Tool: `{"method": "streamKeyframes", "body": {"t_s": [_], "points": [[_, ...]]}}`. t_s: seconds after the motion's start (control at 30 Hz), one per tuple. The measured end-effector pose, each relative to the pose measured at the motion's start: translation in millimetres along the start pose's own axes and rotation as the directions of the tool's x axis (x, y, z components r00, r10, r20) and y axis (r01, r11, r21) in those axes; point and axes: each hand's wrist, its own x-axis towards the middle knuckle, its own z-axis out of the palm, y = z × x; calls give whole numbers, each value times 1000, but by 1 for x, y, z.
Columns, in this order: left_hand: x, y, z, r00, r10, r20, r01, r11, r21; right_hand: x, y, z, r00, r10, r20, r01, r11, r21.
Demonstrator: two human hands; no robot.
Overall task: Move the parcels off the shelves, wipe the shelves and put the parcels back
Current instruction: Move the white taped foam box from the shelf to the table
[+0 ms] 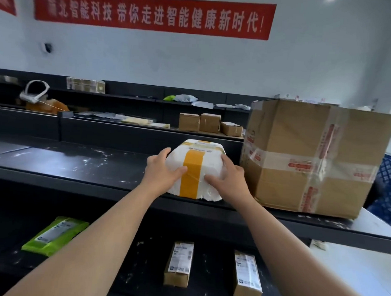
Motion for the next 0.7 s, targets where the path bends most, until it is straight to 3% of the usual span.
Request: {"method": "streamKeyframes", "body": {"t_s": [0.27,0.7], "points": [[17,-15,9,1000,10,26,-8,999,-49,14,15,14,997,-52,60,48,996,81],[-2,-23,7,997,76,-26,-78,993,-85,-17,0,9,995,-101,11,100,994,53]]}}
